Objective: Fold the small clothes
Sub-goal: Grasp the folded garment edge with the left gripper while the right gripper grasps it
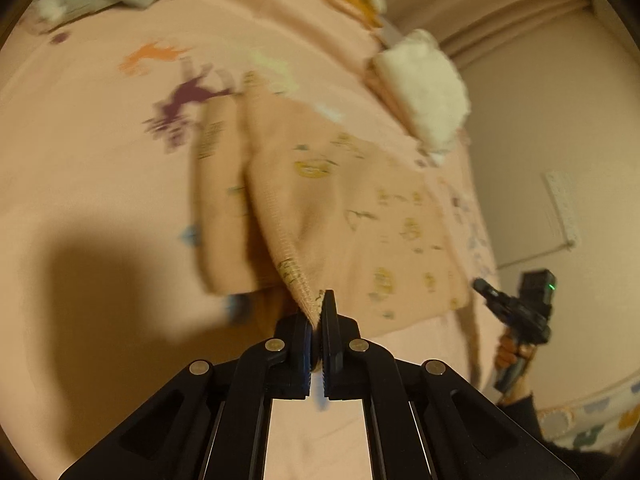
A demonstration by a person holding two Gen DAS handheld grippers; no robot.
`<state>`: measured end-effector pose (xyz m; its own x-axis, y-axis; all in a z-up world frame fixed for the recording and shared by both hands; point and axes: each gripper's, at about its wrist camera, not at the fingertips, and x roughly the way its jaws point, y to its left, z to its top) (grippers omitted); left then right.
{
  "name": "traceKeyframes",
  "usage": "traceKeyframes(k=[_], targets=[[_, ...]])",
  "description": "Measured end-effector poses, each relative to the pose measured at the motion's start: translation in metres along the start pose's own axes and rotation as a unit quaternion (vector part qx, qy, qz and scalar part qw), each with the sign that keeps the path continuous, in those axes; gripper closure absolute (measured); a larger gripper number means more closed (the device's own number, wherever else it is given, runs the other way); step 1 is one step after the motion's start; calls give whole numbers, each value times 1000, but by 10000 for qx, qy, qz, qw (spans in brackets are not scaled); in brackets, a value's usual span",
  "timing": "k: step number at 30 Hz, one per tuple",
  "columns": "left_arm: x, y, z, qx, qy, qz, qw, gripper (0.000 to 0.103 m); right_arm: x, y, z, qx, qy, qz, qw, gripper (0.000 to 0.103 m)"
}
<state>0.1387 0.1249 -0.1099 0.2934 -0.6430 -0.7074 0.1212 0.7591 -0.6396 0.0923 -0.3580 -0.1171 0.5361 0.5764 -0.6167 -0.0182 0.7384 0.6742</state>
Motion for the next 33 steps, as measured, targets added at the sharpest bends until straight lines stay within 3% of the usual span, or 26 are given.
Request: traceKeyframes(k=[4, 6, 7, 8, 12, 15, 16, 17, 23, 27, 33], targets=[[3, 10, 3, -276, -4, 17, 9996, 103, 1, -10, -6, 141, 37, -240, 9996, 95], [4, 6, 3, -244, -28, -15, 9997, 103, 0, -14, -5, 282, -53, -252, 9993, 82], [4, 3, 4, -207, -33, -13, 9998, 103, 0, -15, -5, 368, -72, -167, 9992, 65], [3, 2, 4, -182, -26, -3, 9998, 103, 1, -14, -3, 396, -96, -98, 9991, 61], [4, 4, 5, -189, 15, 29, 9998, 103, 14, -2, 0, 119, 19, -141, 9998, 65], [3, 8, 4, -213, 38, 67, 9997, 103, 31, 10, 2, -220, 226, -290, 9991, 78], [4, 7, 4, -217, 38, 89, 9997, 103, 38, 14, 3, -346, 334, -373, 9981, 95], [4, 7, 4, -216, 37, 95, 9997, 103, 41, 15, 2, -420, 370, -436, 9975, 99], [-3, 9, 5, -148, 14, -81, 9999, 103, 11, 20, -7, -617, 47, 35, 9981, 100], [0, 21, 3, -268, 144, 238, 9993, 103, 20, 2, -17, -490, 446, -357, 9972, 99], [-9, 19, 0, -153, 139, 600, 9980, 102, 24, 4, -14, -595, 577, -838, 9930, 94]])
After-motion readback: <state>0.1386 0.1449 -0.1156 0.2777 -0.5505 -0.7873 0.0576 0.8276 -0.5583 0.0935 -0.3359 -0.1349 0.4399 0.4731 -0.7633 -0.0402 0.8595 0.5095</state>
